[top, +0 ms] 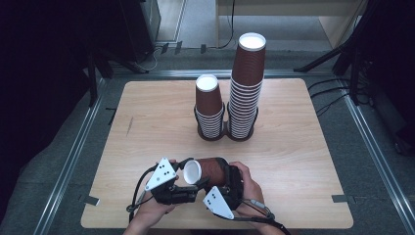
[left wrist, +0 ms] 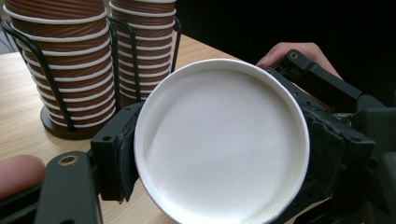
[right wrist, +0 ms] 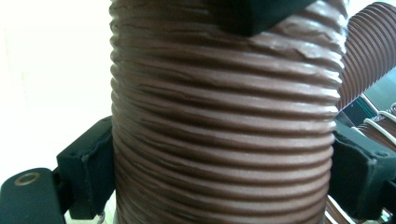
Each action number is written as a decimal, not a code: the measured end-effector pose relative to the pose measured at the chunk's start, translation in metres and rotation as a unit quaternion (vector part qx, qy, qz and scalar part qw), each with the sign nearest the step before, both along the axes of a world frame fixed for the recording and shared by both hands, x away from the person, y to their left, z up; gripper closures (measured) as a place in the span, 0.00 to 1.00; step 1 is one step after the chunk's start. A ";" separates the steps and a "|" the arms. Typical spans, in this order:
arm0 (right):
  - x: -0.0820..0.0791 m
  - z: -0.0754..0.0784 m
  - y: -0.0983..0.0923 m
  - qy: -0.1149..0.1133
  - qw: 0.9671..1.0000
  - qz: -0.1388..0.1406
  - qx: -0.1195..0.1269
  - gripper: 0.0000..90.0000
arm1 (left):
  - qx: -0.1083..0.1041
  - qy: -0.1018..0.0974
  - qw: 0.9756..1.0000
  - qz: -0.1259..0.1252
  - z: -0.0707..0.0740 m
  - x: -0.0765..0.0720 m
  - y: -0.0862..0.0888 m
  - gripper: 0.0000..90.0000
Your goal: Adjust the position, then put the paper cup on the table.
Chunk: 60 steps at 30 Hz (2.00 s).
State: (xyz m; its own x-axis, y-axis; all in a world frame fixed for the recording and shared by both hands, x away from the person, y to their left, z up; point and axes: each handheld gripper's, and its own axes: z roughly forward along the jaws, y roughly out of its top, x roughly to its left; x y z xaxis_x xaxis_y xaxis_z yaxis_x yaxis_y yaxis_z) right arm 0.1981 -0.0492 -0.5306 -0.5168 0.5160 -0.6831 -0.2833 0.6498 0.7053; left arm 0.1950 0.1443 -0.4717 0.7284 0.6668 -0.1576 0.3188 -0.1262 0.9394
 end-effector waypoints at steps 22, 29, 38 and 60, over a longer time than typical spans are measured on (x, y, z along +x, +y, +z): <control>0.013 0.008 -0.024 0.064 0.994 -0.011 0.086 0.03 | -0.059 -0.040 0.995 0.063 0.006 0.000 0.022 0.25; 0.015 0.006 -0.029 0.080 0.991 -0.021 0.102 0.05 | -0.044 -0.056 0.994 0.082 0.003 -0.001 0.019 0.26; 0.021 0.006 -0.038 0.151 0.971 -0.058 0.175 0.07 | -0.063 -0.083 0.986 0.128 0.000 0.001 0.027 0.25; 0.018 0.023 -0.031 0.322 0.871 -0.093 0.360 0.00 | -0.088 -0.079 0.980 0.158 -0.005 0.006 0.036 0.25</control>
